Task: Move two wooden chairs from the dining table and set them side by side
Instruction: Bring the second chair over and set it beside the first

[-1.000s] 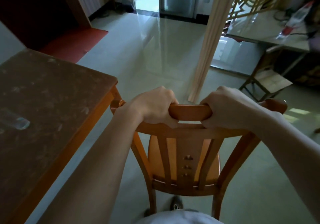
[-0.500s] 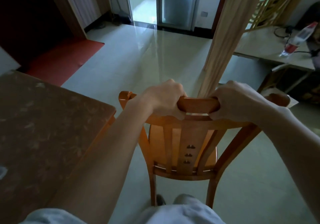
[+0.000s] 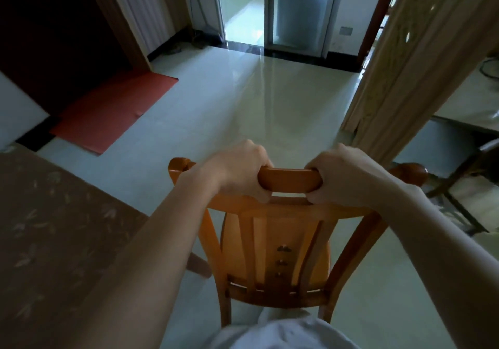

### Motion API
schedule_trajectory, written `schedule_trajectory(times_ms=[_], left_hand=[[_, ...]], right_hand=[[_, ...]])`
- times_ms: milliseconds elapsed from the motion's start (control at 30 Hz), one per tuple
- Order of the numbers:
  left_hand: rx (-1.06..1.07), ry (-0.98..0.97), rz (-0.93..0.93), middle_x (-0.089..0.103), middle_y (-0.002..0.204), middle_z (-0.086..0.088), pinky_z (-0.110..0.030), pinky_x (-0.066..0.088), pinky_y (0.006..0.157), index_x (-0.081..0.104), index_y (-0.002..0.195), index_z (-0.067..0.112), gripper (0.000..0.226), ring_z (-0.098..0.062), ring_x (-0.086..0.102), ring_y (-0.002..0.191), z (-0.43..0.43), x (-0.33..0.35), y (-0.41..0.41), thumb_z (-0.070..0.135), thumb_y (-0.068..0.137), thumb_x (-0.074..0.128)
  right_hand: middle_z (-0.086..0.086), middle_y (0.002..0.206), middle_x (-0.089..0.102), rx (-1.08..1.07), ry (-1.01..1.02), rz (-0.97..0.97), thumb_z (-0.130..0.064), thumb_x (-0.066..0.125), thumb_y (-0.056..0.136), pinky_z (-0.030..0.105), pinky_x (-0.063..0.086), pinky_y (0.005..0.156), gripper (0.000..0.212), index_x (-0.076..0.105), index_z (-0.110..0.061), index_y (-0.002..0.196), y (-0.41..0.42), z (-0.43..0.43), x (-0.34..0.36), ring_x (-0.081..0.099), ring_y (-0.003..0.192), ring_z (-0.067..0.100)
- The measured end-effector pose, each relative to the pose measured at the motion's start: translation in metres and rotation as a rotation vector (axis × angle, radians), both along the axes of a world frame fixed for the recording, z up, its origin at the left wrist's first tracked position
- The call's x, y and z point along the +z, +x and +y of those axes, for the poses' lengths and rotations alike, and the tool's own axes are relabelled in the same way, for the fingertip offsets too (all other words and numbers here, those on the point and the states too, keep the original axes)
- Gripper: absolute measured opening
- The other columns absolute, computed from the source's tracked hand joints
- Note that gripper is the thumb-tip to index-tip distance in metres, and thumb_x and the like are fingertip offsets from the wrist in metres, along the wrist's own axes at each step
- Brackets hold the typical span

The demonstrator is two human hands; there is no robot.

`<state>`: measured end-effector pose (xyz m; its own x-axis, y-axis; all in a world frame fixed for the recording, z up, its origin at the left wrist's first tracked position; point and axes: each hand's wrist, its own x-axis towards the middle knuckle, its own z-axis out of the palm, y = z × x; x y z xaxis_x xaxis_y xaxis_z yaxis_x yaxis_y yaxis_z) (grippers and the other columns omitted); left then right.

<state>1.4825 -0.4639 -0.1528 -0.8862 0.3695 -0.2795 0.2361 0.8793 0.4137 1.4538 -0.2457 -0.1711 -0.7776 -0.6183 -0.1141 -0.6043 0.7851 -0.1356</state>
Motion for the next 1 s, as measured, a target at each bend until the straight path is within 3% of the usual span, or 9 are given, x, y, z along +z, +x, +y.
schedule_trajectory(times_ms=[67, 133, 267, 500, 667, 800, 1000], left_hand=[[0.023, -0.006, -0.016, 0.055, 0.042, 0.022, -0.016, 0.039, 0.043, 0.063, 0.045, 0.040, 0.043, 0.003, 0.054, 0.039, -0.009, 0.001, -0.021, 0.015, 0.074, 0.081], [0.049, -0.014, -0.031, 0.053, 0.040, 0.023, -0.009, 0.031, 0.037, 0.060, 0.042, 0.033, 0.043, 0.002, 0.051, 0.037, -0.019, 0.000, -0.041, 0.013, 0.075, 0.079], [0.083, -0.010, -0.026, 0.049, 0.037, 0.021, -0.011, 0.031, 0.035, 0.047, 0.042, 0.025, 0.051, -0.001, 0.047, 0.034, -0.037, -0.002, -0.085, 0.018, 0.080, 0.081], [0.144, 0.033, 0.006, 0.053, 0.042, 0.014, -0.004, 0.033, 0.037, 0.055, 0.050, 0.028, 0.043, 0.005, 0.054, 0.040, -0.090, -0.011, -0.166, 0.019, 0.083, 0.083], [0.177, 0.057, 0.018, 0.059, 0.051, 0.011, -0.005, 0.036, 0.040, 0.063, 0.058, 0.030, 0.032, 0.007, 0.059, 0.046, -0.143, -0.021, -0.233, 0.025, 0.082, 0.084], [0.228, 0.075, 0.026, 0.058, 0.047, 0.024, -0.007, 0.035, 0.041, 0.060, 0.055, 0.028, 0.034, 0.006, 0.058, 0.042, -0.192, -0.024, -0.284, 0.025, 0.080, 0.083], [0.231, 0.064, 0.059, 0.055, 0.052, 0.012, -0.015, 0.040, 0.049, 0.057, 0.058, 0.031, 0.037, -0.006, 0.057, 0.045, -0.247, -0.019, -0.364, 0.023, 0.082, 0.083]], right_hand=[[-0.011, 0.050, 0.058, 0.026, -0.005, -0.018, -0.041, 0.068, 0.069, 0.015, 0.037, 0.039, 0.012, 0.069, -0.029, 0.067, -0.026, -0.012, 0.000, 0.057, 0.044, 0.003], [-0.010, 0.050, 0.057, 0.037, -0.003, -0.032, -0.039, 0.069, 0.070, 0.017, 0.037, 0.040, 0.014, 0.067, -0.028, 0.063, -0.051, -0.023, 0.000, 0.056, 0.045, 0.005], [-0.009, 0.047, 0.056, 0.046, -0.010, -0.077, -0.035, 0.069, 0.069, 0.019, 0.036, 0.040, 0.019, 0.060, -0.027, 0.055, -0.101, -0.043, -0.002, 0.058, 0.048, 0.007], [-0.005, 0.054, 0.062, 0.088, 0.037, -0.103, -0.035, 0.069, 0.071, 0.033, 0.059, 0.048, 0.015, 0.065, -0.023, 0.062, -0.196, -0.099, -0.005, 0.062, 0.049, 0.010], [-0.007, 0.054, 0.062, 0.147, 0.078, -0.093, -0.034, 0.071, 0.079, 0.023, 0.056, 0.048, 0.022, 0.060, -0.029, 0.061, -0.267, -0.154, -0.002, 0.061, 0.047, 0.006], [-0.007, 0.056, 0.063, 0.181, 0.109, -0.079, -0.039, 0.070, 0.082, 0.026, 0.060, 0.052, 0.023, 0.061, -0.028, 0.064, -0.325, -0.204, 0.002, 0.062, 0.049, 0.008], [-0.008, 0.051, 0.058, 0.213, 0.109, -0.039, -0.038, 0.070, 0.078, 0.018, 0.046, 0.043, 0.025, 0.058, -0.026, 0.059, -0.411, -0.262, 0.006, 0.057, 0.044, 0.006]])
